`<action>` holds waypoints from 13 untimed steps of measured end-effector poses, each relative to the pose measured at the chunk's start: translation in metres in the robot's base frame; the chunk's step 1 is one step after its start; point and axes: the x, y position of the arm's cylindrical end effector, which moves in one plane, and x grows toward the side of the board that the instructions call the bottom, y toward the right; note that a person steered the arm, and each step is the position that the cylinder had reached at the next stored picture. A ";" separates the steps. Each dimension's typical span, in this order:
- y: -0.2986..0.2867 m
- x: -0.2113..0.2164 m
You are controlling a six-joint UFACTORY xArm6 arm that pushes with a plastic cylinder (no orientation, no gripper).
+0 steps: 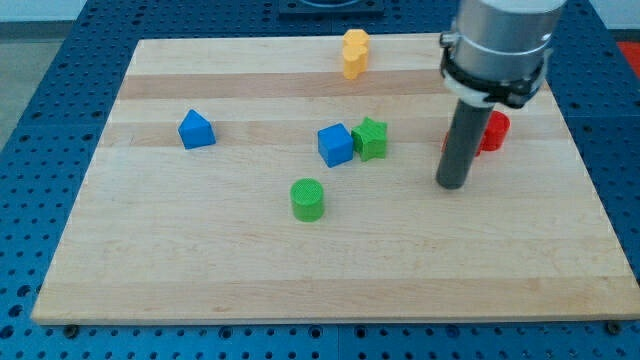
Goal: Push the red star into the red circle
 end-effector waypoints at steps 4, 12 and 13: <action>-0.054 -0.026; 0.024 -0.033; 0.016 -0.035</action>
